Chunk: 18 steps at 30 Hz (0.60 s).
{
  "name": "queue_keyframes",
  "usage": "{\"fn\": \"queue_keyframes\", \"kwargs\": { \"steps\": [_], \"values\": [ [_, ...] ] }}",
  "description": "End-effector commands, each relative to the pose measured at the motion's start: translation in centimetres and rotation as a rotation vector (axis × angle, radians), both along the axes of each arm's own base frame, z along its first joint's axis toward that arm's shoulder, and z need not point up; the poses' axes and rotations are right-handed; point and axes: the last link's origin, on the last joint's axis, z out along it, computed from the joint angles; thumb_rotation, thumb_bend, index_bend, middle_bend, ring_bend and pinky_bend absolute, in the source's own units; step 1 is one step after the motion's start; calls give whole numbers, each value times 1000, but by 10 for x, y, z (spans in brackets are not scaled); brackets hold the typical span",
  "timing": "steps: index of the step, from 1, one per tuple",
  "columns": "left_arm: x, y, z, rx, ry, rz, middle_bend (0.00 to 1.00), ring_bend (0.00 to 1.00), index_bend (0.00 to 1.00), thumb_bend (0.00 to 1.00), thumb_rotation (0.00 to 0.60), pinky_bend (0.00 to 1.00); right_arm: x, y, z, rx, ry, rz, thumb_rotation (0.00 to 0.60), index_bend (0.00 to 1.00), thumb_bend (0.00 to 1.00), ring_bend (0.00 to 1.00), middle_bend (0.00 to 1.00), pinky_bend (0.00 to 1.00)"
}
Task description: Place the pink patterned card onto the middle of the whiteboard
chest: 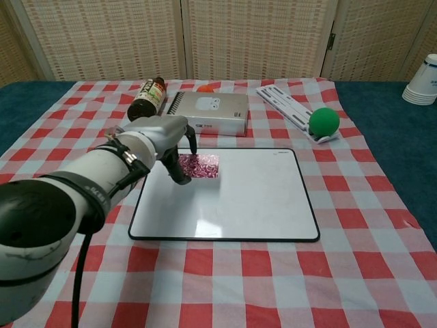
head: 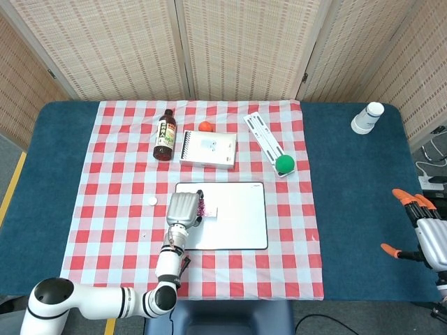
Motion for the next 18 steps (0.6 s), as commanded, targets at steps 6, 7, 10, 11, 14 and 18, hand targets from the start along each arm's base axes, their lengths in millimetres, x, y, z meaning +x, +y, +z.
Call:
{"fn": "queue_keyframes", "kwargs": {
  "steps": [6,7,10,11,14,18],
  "values": [
    [14,3,-17,-27,23,36,956,991,346,277,600,1000,-2,-3,2,-6,-5,-12,600,48,0,0,81,73],
    [14,3,-19,-32,25,36,956,991,347,277,600,1000,-2,-3,2,-6,-6,-13,600,48,0,0,81,73],
    [18,2,-24,-44,18,44,956,991,347,278,600,1000,-3,-3,1,-4,-5,-17,600,48,0,0,81,73],
    [20,2,-25,-47,17,42,956,991,347,278,600,1000,-3,-4,0,-2,-4,-17,600,48,0,0,81,73],
    [26,2,-28,-43,12,28,956,990,347,277,600,1000,-2,-4,0,-1,-4,-16,600,48,0,0,81,73],
    [26,3,-29,-35,4,31,955,990,346,277,600,1000,-3,-3,2,-5,-7,-18,600,48,0,0,81,73]
  ]
}}
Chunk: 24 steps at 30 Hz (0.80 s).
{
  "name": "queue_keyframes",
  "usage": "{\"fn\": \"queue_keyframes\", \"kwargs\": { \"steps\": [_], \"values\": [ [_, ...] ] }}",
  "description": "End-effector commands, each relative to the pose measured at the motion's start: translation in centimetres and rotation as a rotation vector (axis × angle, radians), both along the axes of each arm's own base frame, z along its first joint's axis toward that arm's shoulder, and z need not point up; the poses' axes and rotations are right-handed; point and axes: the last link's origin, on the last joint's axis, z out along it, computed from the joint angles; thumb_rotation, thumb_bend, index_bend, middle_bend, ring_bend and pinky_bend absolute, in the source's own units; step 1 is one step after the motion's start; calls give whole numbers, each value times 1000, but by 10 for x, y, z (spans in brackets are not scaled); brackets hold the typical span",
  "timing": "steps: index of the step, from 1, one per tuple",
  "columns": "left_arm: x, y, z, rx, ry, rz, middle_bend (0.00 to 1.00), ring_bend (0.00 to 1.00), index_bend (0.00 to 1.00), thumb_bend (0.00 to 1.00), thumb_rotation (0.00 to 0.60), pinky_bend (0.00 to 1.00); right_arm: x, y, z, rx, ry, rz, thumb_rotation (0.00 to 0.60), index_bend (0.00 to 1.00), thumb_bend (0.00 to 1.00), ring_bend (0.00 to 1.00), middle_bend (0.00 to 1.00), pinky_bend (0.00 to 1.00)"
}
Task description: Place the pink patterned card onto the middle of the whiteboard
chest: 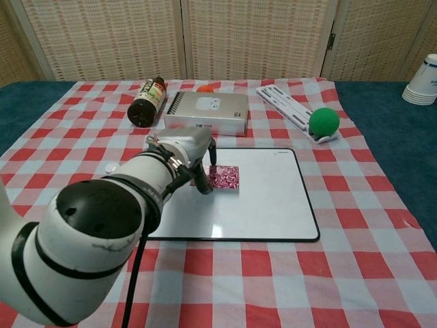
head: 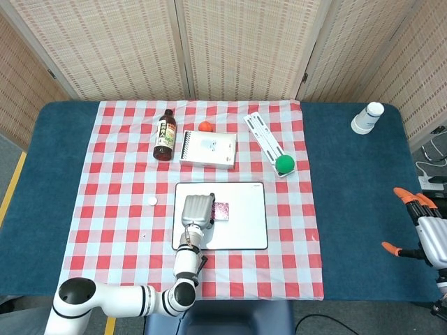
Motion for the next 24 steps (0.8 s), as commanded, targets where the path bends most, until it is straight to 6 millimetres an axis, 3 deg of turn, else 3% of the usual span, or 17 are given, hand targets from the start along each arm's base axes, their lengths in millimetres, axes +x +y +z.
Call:
{"fn": "queue_keyframes", "kwargs": {
  "steps": [1,13,19,24],
  "values": [
    [0,1,-1,1,-6,3,953,988,341,276,600,1000,-1,0,0,-1,0,-3,600,48,0,0,81,73],
    [-10,4,6,-1,-14,7,915,969,259,242,600,997,-1,-1,-1,1,3,-5,600,48,0,0,81,73],
    [-41,19,45,97,34,18,926,973,290,244,600,998,-1,-2,-1,3,6,-6,600,48,0,0,81,73],
    [-72,18,70,113,110,25,934,978,325,257,600,999,-1,-4,-4,15,15,-12,600,48,0,0,81,73]
  ]
}}
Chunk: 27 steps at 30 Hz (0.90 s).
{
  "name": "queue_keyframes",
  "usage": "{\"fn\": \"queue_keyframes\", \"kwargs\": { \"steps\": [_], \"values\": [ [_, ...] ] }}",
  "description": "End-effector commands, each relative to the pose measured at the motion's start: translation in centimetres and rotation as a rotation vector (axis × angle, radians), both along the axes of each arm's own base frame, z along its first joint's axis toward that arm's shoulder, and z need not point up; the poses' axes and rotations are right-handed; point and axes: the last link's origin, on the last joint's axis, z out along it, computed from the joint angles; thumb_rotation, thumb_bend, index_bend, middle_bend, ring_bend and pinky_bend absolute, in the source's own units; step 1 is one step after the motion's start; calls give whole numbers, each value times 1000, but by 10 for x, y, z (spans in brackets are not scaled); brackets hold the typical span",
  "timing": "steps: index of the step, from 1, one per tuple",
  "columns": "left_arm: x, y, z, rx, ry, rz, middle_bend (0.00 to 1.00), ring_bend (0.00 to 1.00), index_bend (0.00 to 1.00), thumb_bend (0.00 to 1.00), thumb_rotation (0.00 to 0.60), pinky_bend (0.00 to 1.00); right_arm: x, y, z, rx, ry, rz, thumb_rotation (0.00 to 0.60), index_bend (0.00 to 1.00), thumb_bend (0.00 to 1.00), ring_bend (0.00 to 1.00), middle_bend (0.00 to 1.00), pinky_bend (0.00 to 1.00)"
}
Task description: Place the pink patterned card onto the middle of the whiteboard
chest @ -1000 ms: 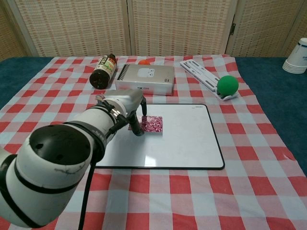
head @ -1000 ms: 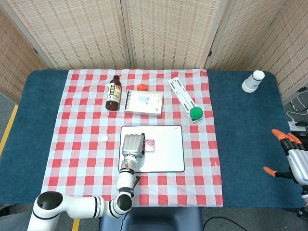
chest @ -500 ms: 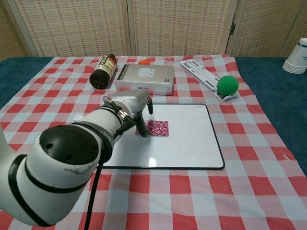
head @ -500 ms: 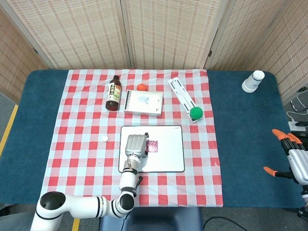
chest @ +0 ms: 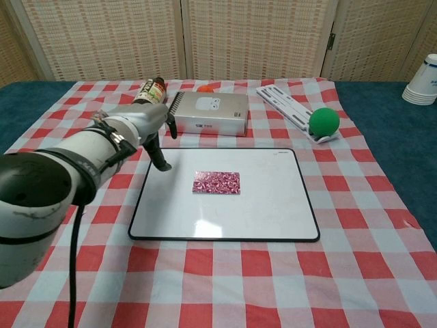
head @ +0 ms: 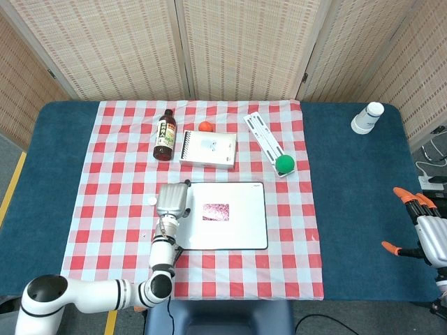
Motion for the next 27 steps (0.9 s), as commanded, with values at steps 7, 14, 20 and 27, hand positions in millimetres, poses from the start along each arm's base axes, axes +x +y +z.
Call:
{"fn": "queue_keyframes", "kwargs": {
  "steps": [7,14,20,27],
  "values": [
    [-62,-2,26,-4,70,57,946,982,335,271,600,1000,3,0,-4,-3,14,10,600,47,0,0,81,73],
    [-80,1,20,1,61,66,956,992,367,282,600,1000,4,0,-7,0,24,2,600,48,0,0,81,73],
    [-87,5,17,9,65,66,965,998,383,289,600,1000,4,0,-8,-1,25,5,600,48,0,0,81,73],
    [-92,9,15,15,51,79,968,999,396,297,600,1000,3,-1,-8,4,29,-2,600,48,0,0,81,73]
  ]
}}
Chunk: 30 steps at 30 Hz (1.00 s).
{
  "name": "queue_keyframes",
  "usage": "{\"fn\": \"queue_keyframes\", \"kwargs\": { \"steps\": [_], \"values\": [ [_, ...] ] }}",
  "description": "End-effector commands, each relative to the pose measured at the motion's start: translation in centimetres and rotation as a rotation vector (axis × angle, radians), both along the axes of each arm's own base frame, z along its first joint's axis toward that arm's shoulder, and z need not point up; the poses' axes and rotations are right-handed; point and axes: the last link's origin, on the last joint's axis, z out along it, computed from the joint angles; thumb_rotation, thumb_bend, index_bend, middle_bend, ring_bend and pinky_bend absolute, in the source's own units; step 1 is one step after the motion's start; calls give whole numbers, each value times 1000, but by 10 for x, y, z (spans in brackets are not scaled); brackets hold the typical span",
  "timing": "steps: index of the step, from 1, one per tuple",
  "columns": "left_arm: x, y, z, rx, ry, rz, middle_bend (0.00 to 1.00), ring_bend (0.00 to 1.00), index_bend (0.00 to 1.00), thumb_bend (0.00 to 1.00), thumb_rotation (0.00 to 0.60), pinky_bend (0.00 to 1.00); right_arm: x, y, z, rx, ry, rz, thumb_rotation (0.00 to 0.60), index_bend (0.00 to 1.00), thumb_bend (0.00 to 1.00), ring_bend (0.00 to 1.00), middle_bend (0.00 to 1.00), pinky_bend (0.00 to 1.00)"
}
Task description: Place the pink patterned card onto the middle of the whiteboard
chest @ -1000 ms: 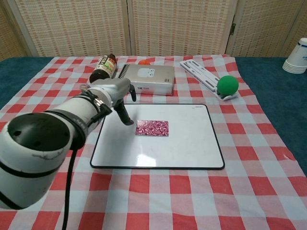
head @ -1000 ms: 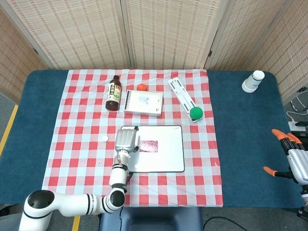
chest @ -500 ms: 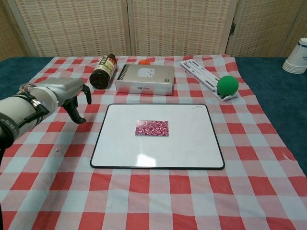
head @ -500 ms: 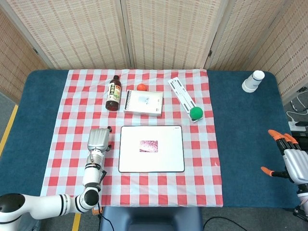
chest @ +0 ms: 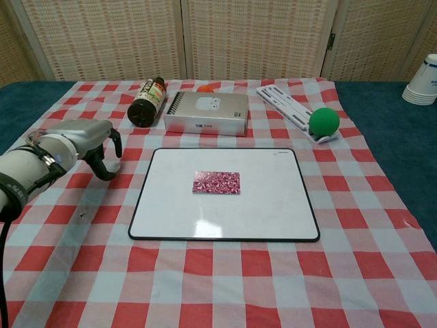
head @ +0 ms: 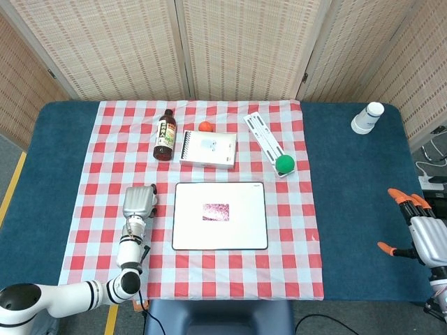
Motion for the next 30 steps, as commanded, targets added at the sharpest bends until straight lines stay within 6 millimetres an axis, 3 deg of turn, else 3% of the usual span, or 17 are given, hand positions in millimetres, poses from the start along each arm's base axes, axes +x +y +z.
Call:
{"fn": "queue_keyframes", "kwargs": {
  "steps": [1,30],
  "values": [
    [-1,1,-1,-1,-1,2,969,1000,397,298,600,1000,0,0,0,1,0,-2,600,48,0,0,81,73],
    [-13,8,-2,-9,11,24,980,1000,437,323,600,1000,1,0,-2,3,5,-1,600,48,0,0,81,73]
  ]
}}
